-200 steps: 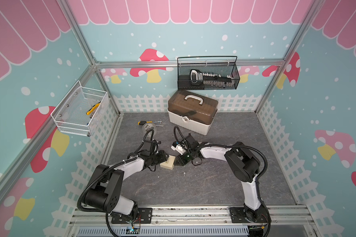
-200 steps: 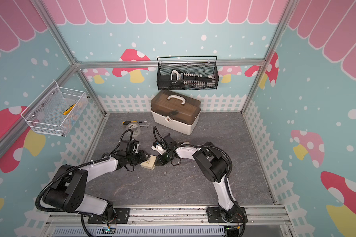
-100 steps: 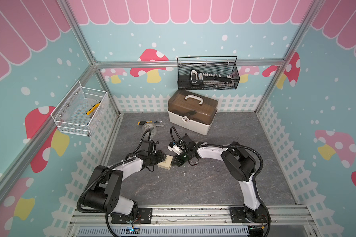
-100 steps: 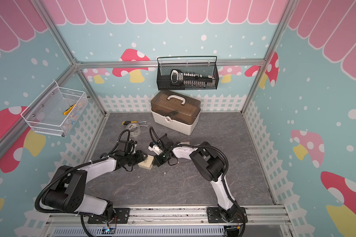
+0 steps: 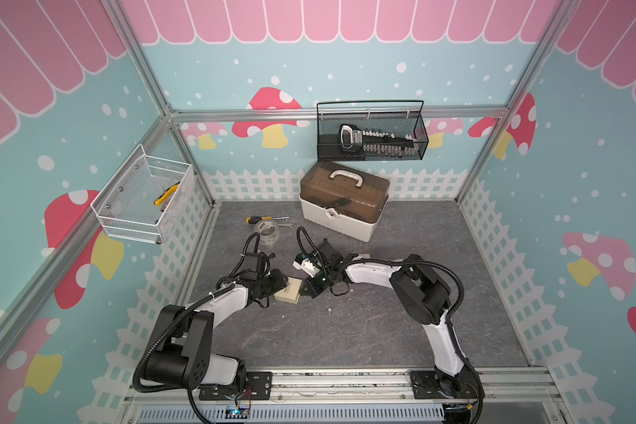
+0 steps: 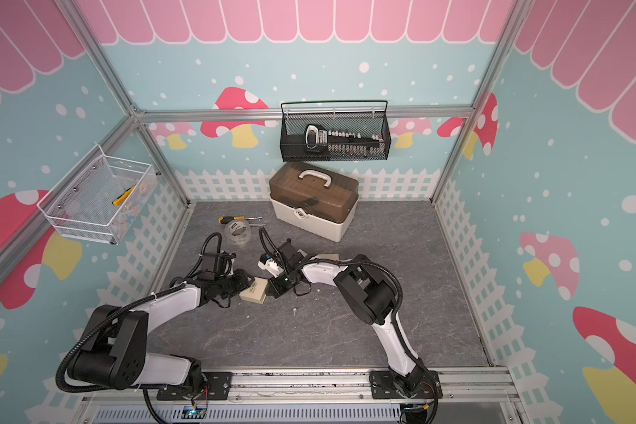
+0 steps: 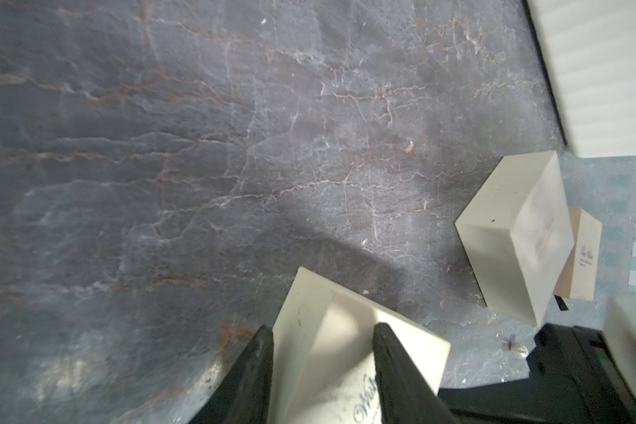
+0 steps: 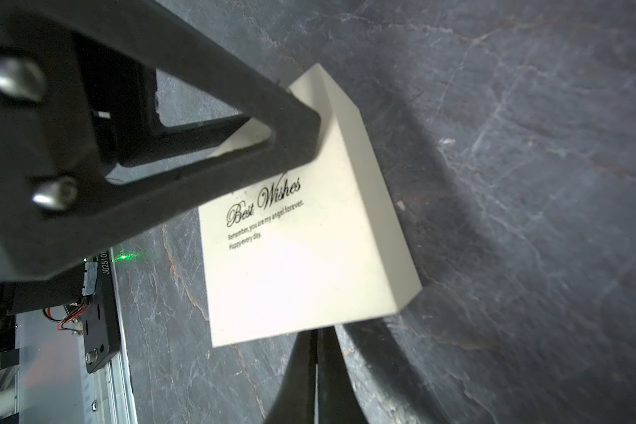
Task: Place the earrings into the drawer-style jewelry box
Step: Open the drawer in the jewelry box.
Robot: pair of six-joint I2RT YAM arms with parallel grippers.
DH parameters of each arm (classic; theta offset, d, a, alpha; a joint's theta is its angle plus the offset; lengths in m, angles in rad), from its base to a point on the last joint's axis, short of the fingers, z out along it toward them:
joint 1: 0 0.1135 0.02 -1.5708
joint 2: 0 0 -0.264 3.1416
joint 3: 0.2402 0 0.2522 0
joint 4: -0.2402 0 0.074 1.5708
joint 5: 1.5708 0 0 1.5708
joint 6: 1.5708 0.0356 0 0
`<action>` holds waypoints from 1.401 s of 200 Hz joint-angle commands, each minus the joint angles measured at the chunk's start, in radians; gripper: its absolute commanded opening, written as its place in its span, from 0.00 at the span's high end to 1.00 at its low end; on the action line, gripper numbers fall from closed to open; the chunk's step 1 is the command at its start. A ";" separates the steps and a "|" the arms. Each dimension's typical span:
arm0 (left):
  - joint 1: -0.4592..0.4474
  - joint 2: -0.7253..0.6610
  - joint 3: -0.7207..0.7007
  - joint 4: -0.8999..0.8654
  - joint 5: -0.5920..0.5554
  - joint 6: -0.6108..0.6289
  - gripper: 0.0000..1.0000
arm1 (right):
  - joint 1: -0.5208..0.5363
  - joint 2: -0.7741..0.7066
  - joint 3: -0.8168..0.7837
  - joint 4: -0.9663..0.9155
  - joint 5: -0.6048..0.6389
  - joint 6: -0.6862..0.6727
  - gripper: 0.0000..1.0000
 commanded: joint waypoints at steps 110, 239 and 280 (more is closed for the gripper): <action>0.012 0.041 -0.018 -0.066 -0.051 0.005 0.55 | -0.005 -0.112 -0.151 -0.013 0.045 -0.019 1.00; 0.011 0.047 -0.011 -0.066 -0.029 0.014 0.55 | -0.036 -0.199 -0.283 -0.019 0.053 -0.041 1.00; 0.011 0.015 0.007 -0.058 0.016 -0.010 0.41 | -0.036 -0.223 -0.276 -0.019 0.061 -0.039 0.79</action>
